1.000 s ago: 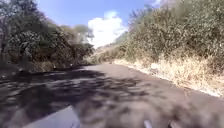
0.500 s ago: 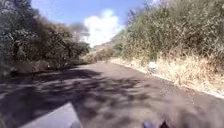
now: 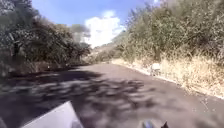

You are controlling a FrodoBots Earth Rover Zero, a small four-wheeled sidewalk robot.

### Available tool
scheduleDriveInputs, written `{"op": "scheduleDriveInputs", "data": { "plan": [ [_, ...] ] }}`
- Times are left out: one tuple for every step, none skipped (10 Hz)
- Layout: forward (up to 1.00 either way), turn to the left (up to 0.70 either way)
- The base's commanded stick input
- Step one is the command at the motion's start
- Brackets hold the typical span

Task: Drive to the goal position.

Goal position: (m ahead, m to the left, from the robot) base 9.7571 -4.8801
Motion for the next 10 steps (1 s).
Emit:
{"op": "scheduleDriveInputs", "data": {
  "plan": [
    [0.50, 0.00],
    [0.50, 0.00],
    [0.50, 0.00],
    [0.50, 0.00],
    [0.50, 0.00],
    [0.50, 0.00],
    [0.50, 0.00],
    [0.50, 0.00],
    [0.50, 0.00],
    [0.50, 0.00]
  ]
}}
